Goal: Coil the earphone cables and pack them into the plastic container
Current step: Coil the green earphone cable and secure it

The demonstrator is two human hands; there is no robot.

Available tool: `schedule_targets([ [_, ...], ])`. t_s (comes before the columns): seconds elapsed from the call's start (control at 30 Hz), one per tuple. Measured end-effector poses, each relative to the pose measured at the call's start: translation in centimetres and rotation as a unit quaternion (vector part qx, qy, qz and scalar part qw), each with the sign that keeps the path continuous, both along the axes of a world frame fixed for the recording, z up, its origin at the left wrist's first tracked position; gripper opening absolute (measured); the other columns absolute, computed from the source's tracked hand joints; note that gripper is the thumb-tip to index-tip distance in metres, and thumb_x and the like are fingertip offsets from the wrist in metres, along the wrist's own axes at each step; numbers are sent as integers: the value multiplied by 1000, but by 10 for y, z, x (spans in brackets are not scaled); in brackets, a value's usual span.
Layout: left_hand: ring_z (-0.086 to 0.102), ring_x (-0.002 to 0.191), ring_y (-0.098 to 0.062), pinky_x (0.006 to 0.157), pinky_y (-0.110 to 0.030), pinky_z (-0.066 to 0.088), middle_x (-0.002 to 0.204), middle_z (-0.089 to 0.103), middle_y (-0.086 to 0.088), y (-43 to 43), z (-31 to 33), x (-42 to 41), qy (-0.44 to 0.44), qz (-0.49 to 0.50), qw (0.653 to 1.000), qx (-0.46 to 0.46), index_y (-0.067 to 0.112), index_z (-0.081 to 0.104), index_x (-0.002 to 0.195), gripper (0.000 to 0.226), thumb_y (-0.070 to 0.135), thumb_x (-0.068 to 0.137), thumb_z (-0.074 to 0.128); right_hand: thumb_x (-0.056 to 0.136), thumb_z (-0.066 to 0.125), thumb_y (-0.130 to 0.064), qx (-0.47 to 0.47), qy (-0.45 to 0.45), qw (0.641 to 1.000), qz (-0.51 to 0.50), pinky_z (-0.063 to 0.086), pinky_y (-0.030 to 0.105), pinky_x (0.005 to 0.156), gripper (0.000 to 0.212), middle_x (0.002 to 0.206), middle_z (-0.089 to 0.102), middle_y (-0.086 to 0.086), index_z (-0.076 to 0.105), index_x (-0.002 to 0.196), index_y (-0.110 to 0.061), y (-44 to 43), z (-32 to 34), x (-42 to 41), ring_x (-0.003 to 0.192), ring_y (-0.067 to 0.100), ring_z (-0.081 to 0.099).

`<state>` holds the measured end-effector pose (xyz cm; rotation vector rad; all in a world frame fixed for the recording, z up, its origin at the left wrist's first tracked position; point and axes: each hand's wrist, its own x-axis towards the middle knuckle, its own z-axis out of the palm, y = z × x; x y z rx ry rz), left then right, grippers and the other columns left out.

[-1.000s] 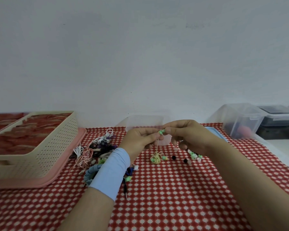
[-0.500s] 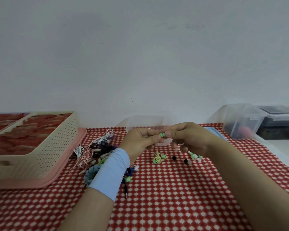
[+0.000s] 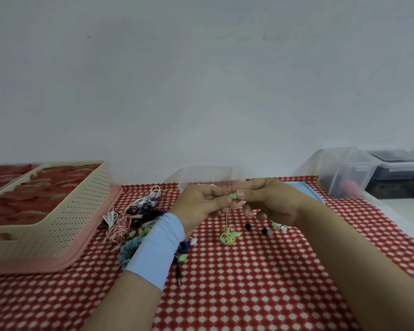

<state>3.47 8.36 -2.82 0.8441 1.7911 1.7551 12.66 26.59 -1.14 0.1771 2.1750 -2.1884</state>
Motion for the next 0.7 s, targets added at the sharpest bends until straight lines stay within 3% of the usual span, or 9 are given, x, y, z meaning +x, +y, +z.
schedule_targets([
  [0.17,66,63,-7,68,-20,54,70,74,2,-3,5,-1,66,30,997,-41,15,73,87,14,1,82,74,80,74,-18,16,-13,999,-25,39,19,40,19,98,76,15,82,97,-12,-3,1,0,58,14,62],
  [0.4,69,69,-7,82,-29,58,79,77,0,-1,6,1,63,72,995,-37,15,74,90,9,8,85,73,93,71,-14,147,70,983,-88,46,23,45,11,94,79,5,79,100,-14,-9,11,5,62,19,66],
  [0.57,69,67,-5,79,-26,57,75,76,4,-1,5,0,67,78,994,-45,18,74,89,11,8,84,74,91,74,-15,220,84,967,-100,50,25,45,8,85,79,2,82,94,-14,-13,15,6,65,22,70],
  [0.7,70,71,-8,79,-26,57,78,77,0,-2,6,-1,62,72,995,-40,16,74,90,10,8,85,74,89,76,-16,225,85,966,-93,53,26,49,8,85,80,1,82,94,-16,-12,17,8,65,22,72],
])
